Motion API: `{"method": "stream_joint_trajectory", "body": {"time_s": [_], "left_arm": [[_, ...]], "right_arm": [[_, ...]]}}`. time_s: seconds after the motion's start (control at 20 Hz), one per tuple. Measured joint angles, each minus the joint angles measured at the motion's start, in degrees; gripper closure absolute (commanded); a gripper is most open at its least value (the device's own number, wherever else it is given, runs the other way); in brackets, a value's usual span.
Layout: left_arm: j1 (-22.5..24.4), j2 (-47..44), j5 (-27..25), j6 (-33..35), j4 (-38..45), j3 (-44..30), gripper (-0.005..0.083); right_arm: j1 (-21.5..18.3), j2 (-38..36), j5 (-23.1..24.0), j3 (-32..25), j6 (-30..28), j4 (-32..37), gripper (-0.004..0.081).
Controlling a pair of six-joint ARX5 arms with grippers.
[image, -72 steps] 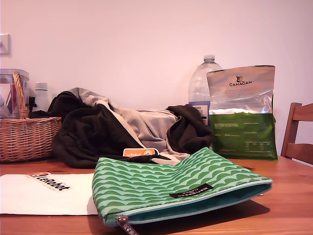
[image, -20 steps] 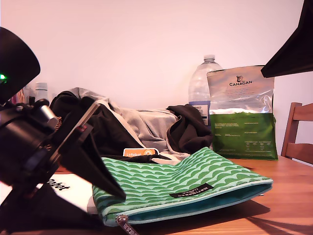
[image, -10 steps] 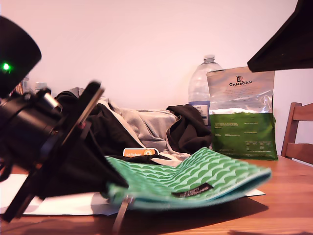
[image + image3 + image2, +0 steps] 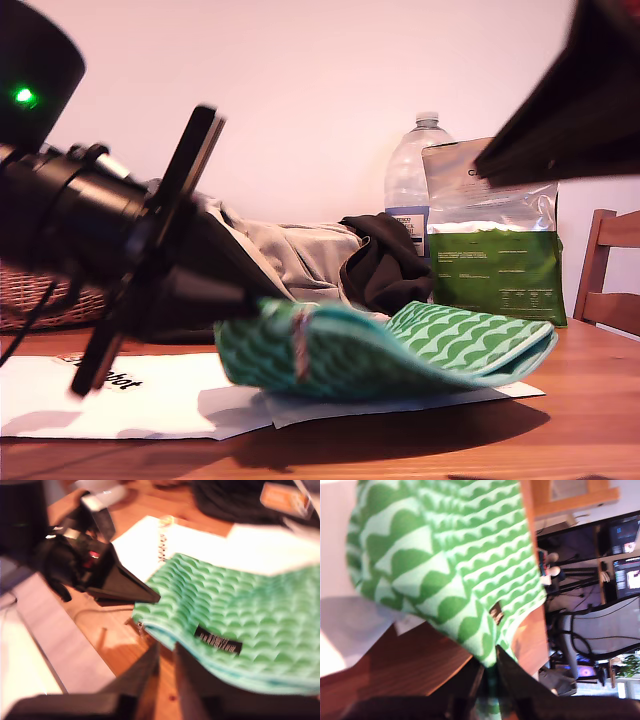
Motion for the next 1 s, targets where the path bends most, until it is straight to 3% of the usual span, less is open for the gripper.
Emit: {"method": "stream_joint_trajectory", "body": {"time_s": [0.5, 0.8, 1.0], "left_arm": [[0.0, 0.0, -1.4, -3.2, 0.0, 4.3, 0.079], [0.0, 0.0, -1.4, -5.8, 0.0, 4.8, 0.079], [0.0, 0.0, -0.7, -6.0, 0.0, 4.8, 0.079]], "right_arm": [[13.4, 16.4, 14.8, 0.0, -1.1, 19.5, 0.0553], [14.9, 29.5, 15.8, 0.0, -0.7, 30.1, 0.0552], [15.1, 32.8, 18.8, 0.0, -0.4, 32.8, 0.0517]]}}
